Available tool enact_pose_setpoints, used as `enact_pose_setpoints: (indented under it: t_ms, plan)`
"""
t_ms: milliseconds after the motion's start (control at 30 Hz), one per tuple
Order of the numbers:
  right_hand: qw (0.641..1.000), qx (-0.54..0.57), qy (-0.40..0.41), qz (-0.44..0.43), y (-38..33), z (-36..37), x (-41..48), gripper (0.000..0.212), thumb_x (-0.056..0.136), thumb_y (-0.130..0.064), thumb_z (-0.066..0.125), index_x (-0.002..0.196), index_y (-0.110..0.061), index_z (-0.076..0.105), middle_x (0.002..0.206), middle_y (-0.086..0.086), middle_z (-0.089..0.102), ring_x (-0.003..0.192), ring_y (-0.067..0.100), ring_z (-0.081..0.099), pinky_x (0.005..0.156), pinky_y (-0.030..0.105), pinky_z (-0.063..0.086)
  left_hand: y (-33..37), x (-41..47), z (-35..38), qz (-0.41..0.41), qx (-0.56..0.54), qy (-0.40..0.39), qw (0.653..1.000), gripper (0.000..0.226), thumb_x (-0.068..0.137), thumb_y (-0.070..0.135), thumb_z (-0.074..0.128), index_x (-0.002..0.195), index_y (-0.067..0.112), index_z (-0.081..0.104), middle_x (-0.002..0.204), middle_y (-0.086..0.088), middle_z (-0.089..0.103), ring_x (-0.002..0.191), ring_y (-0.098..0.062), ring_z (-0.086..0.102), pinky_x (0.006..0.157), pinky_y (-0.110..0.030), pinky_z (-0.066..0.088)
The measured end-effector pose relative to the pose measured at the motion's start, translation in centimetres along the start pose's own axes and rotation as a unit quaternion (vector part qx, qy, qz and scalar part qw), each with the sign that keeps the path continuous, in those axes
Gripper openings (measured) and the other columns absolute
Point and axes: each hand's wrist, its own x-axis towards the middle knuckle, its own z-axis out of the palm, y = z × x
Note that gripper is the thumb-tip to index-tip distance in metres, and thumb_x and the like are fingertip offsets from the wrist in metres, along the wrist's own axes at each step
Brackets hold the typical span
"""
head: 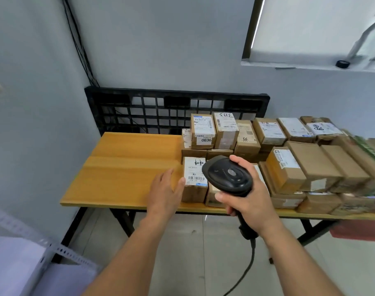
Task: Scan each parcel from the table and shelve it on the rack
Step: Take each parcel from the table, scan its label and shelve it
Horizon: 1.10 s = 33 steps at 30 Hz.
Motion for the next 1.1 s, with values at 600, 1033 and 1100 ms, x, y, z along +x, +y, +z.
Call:
enact_pose_setpoints:
  t_ms: [600,1033,1100]
  plan:
    - [0.998,-0.019,0.017,0.058,3.9,-2.8,8.2,0.083,0.071,-0.002,0.084,0.13,-0.047,0.046,0.123,-0.005,0.058,0.063,0.013,0.067,0.051,0.029,0.055,-0.8,7.2,6.1,-0.166,-0.098,-0.174,0.966,0.051,0.104,0.046,0.027,0.144,0.02,0.043,0.142,-0.003,0.052,0.127,-0.022,0.048,0.096,-0.028,0.037]
    - [0.998,0.014,-0.037,0.05,5.6,-6.2,10.2,0.083,0.072,0.0,0.083,0.128,-0.051,0.047,0.128,-0.002,0.056,0.069,0.016,0.07,0.052,0.027,0.056,-0.3,6.6,7.3,-0.292,-0.266,-0.142,0.908,0.056,0.097,0.05,0.046,0.148,0.04,0.026,0.141,-0.002,0.048,0.125,-0.027,0.046,0.104,-0.049,0.041]
    - [0.998,0.017,-0.045,0.047,5.7,-6.3,10.2,0.083,0.072,0.0,0.082,0.128,-0.049,0.047,0.128,-0.001,0.056,0.067,0.015,0.07,0.051,0.027,0.055,-0.3,6.6,6.9,-0.312,-0.308,-0.14,0.888,0.063,0.094,0.035,0.056,0.149,0.036,0.025,0.129,-0.006,0.056,0.112,-0.025,0.056,0.087,-0.039,0.05]
